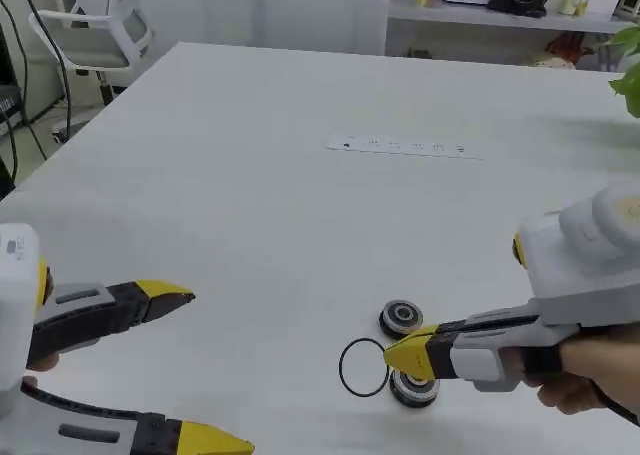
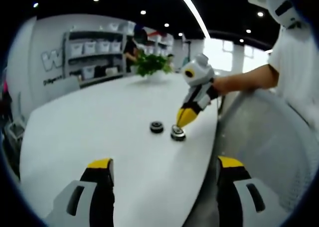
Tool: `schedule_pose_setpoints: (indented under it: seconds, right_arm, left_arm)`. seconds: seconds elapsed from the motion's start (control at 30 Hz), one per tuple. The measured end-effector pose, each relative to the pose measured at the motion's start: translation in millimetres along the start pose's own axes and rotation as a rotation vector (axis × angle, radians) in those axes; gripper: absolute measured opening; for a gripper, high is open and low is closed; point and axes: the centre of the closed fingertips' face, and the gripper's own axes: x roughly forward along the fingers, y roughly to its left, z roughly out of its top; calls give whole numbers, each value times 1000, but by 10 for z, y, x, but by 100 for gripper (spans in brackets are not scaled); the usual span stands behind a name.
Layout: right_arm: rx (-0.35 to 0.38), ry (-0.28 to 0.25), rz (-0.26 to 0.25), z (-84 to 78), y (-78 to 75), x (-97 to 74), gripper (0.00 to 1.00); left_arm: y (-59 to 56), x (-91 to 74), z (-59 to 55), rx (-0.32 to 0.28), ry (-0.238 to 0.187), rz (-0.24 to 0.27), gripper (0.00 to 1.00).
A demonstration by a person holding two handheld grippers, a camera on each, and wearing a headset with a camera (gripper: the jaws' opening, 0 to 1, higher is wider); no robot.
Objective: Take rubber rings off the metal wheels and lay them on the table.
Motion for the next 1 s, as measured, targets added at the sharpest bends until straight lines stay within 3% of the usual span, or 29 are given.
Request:
schedule_pose_setpoints:
  seconds: [0.5,0.7,1.0]
  right_arm:
    - [-55,78,-19,-190,-32,132,0]
    - [-104,135,-24,-321,-45,183,0]
    - [-118,127,-40,-300,-89,178,0]
  left_arm:
    - [-37,15,-114,-15,28,-10,86]
    - [-60,47,-169,-14,48,-17,86]
    - [-93,49,-186,-8,60,-23,86]
